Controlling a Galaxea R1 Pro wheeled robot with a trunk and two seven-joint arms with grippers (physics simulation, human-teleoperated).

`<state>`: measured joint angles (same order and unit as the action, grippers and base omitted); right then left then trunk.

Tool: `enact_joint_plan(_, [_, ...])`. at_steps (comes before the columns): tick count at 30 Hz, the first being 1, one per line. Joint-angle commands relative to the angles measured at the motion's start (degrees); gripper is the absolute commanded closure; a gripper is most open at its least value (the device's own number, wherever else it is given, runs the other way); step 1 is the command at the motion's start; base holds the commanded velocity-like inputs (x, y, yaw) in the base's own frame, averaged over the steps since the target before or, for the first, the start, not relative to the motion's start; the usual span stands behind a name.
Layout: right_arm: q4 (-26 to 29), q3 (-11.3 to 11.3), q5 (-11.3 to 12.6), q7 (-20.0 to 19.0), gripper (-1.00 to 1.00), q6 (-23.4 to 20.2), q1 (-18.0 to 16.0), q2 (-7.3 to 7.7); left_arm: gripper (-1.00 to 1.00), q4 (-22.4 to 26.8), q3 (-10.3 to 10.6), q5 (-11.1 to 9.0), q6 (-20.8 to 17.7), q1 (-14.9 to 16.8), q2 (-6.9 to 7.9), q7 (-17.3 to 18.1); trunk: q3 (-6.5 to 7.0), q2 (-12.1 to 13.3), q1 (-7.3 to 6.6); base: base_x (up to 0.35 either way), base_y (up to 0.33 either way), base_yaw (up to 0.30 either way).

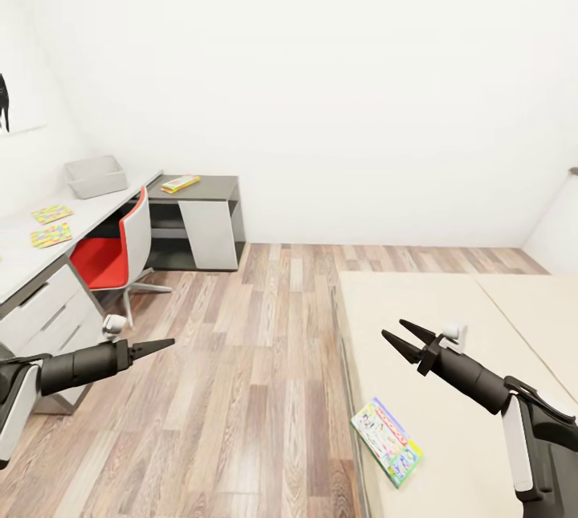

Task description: Put all the toys in the child's room - the three board games (two on the bed and one on the table), the two jigsaw puzzles on the table, and the tennis ball on the table - inside the toy box on the table in the child's room.

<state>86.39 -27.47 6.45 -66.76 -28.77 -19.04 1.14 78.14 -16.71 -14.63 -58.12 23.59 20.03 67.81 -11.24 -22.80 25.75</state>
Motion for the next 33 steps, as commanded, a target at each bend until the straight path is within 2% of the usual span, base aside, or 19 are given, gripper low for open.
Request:
enact_joint_plan(1, [0.0,0.0,0.2,-0.1,-1.0,-0.5,0.0,0.02,-1.0,0.0,0.0,-0.1,-0.3,0.1,0.01,0.1,-0.11,-0.1,0.03,0.0,0.0,0.071])
enact_joint_plan(25, [0.0,0.0,0.2,0.2,-1.0,-0.7,-0.1,0.0,-1.0,0.0,-0.1,-0.1,-0.3,0.1,0.01,0.1,-0.11,-0.1,0.03,0.0,0.0,0.006])
enact_joint_plan(33, [0.0,0.0,0.2,0.6,-1.0,-0.6,0.0,0.0,-1.0,0.0,0.0,-0.1,-0.3,0.1,0.01,0.1,-0.11,-0.1,0.03,0.0,0.172,0.0])
